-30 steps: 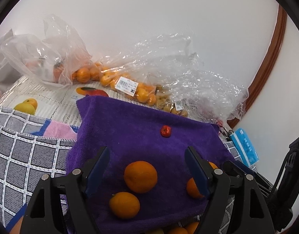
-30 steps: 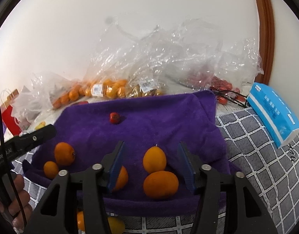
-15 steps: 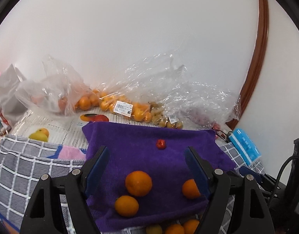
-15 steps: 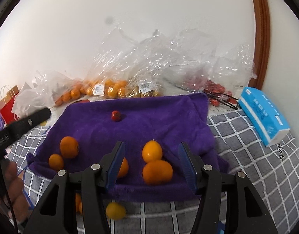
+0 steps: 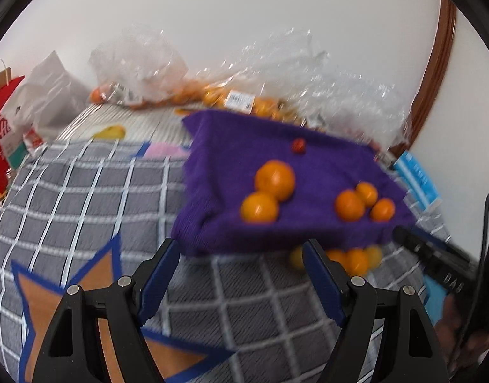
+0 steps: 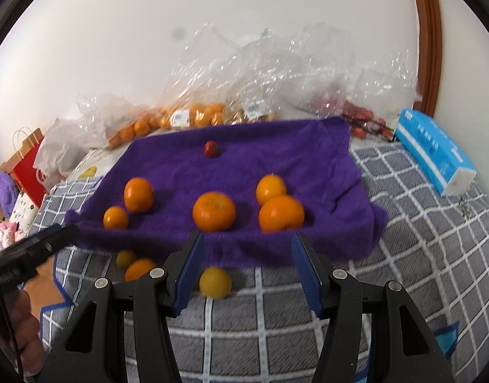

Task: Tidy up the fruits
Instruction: 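Withdraw both open tools back toward the row of fruit, then close the right tool on the yellow-green fruit in the row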

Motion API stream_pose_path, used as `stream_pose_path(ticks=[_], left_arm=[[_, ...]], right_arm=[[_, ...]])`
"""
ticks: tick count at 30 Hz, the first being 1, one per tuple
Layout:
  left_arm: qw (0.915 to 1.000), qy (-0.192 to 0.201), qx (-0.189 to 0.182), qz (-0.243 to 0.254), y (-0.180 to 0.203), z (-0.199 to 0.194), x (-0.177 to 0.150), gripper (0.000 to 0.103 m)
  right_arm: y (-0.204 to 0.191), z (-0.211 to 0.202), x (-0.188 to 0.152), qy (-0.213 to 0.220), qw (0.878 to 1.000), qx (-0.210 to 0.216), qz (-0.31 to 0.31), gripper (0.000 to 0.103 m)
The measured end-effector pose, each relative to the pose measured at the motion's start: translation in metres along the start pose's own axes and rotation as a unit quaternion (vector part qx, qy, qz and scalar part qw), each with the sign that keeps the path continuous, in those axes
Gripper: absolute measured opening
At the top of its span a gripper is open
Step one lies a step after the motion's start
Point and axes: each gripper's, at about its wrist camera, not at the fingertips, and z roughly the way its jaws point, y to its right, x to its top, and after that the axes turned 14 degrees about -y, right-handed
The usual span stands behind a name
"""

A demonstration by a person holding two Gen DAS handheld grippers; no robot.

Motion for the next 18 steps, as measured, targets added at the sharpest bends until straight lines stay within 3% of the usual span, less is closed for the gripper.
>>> stream_pose_path(ticks=[6,16,18], left_arm=[[0.9999,-0.014,-0.001,0.001,-0.012,0.006,-0.015,0.078],[0.9974,-0.03,-0.051,-0.042,-0.032,0.007,-0.019,0.078],[0.9968,-0.029,-0.055,-0.049,-0.034,0.008,-0.019,0.078]], right_arm=[[-0.011,0.012,-0.01,-0.028,0.999,-0.004,-0.02,0.057],[-0.018,0.028,-0.009,-0.047,0.998,-0.014,-0.026,0.057],[-0.018,0.031,-0.009,-0.049,0.998,-0.017,-0.023,0.052]])
